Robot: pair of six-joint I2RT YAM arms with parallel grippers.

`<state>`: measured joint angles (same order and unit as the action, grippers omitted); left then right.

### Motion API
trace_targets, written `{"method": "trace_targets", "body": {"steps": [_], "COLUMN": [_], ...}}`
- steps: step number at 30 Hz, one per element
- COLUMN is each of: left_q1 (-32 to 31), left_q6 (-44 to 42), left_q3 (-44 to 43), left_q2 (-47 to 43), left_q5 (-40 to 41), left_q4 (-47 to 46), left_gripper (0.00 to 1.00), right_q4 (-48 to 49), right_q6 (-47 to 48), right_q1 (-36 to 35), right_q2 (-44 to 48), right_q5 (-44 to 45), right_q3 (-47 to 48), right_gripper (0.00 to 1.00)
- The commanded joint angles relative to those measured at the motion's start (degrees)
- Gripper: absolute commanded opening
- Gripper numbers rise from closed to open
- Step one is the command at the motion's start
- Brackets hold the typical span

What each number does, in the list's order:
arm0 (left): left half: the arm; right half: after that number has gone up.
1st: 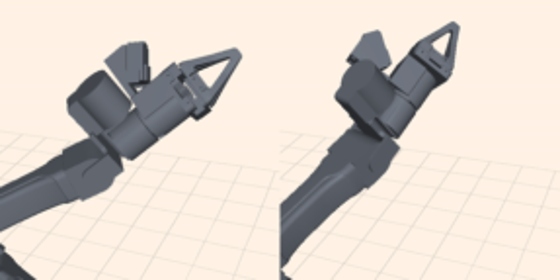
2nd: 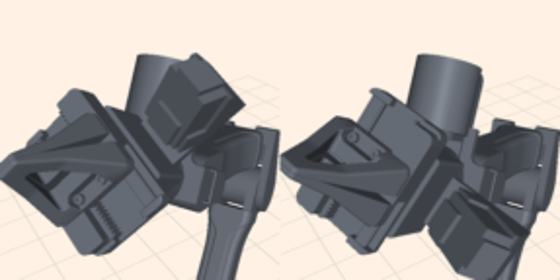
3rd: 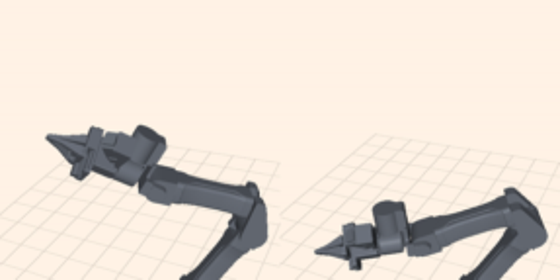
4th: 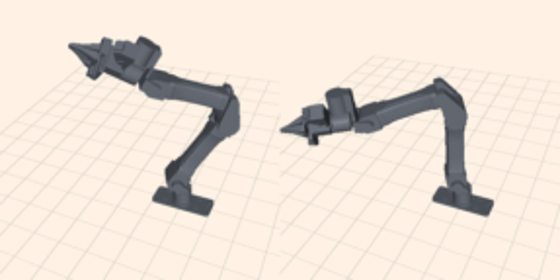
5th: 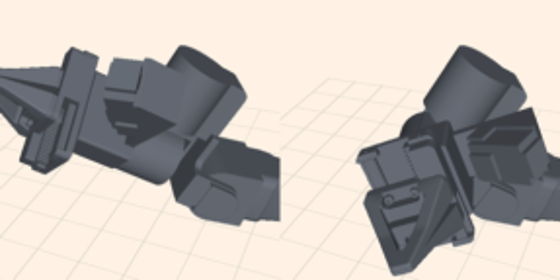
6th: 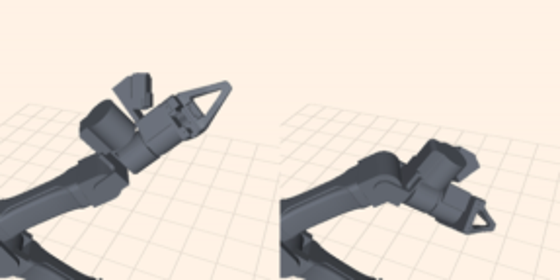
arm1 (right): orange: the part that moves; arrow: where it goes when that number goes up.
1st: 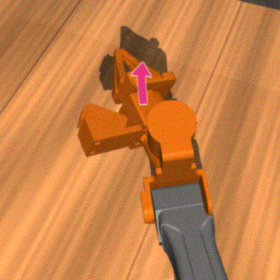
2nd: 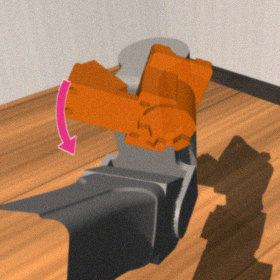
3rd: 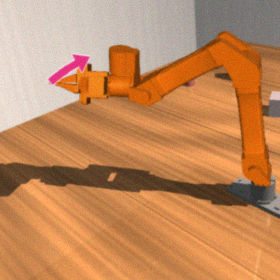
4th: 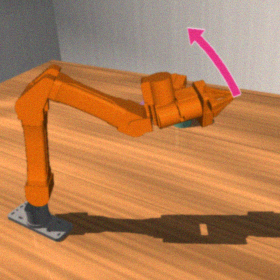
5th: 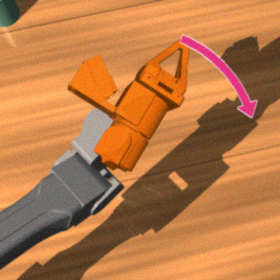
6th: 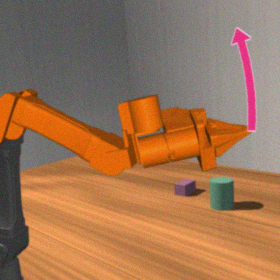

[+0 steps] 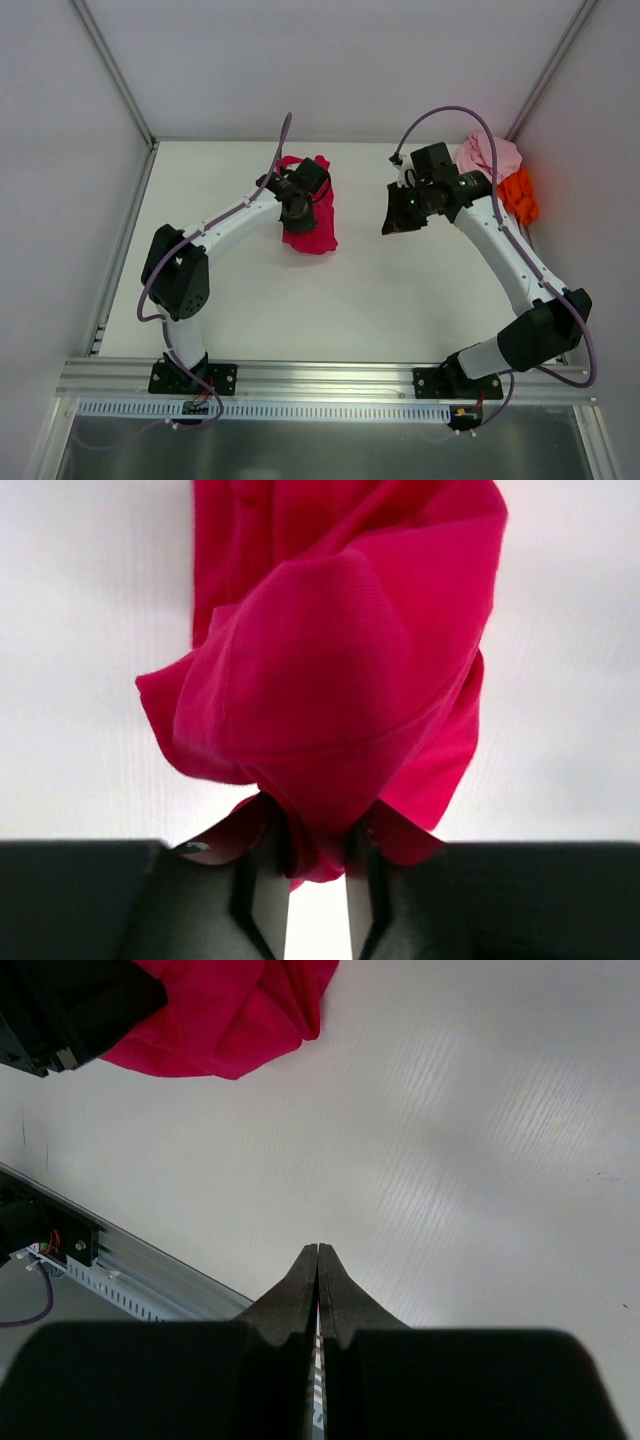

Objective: Fold and stack the t-shirts
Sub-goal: Fold the folded rectangular tshirt in 1/3 of the way

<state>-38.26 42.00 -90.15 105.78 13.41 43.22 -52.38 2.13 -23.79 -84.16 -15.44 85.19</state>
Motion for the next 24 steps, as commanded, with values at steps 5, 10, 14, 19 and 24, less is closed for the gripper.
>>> {"method": "trace_targets", "body": {"steps": [5,10,14,19,24], "left_q1": [1.96,3.28,3.81,3.98,3.9], "left_q6": [3.97,3.62,1.52,-0.07,-0.69], "left_q3": [-1.96,-3.28,-6.0,-8.81,-5.67], "left_q2": [-0.23,1.89,5.92,8.3,3.13], "left_q5": [9.18,9.0,7.78,6.72,7.77], "left_q4": [1.69,0.11,-1.9,-2.88,-5.16], "left_gripper": [0.07,0.05,0.31,0.99,0.99], "right_q4": [1.05,1.05,0.79,0.7,1.31], "right_q6": [-0.99,-0.99,-0.9,-0.46,-0.37], "right_q1": [-0.55,-0.73,-0.73,-0.99,-0.99], "right_q2": [3.83,4.09,4.18,4.27,4.18], "right_q5": [-0.9,-1.17,-1.61,-1.96,-1.79], "right_q3": [-2.66,-3.18,-3.19,-3.45,-4.41], "right_gripper": [0.01,0.01,0.01,0.01,0.01]}}
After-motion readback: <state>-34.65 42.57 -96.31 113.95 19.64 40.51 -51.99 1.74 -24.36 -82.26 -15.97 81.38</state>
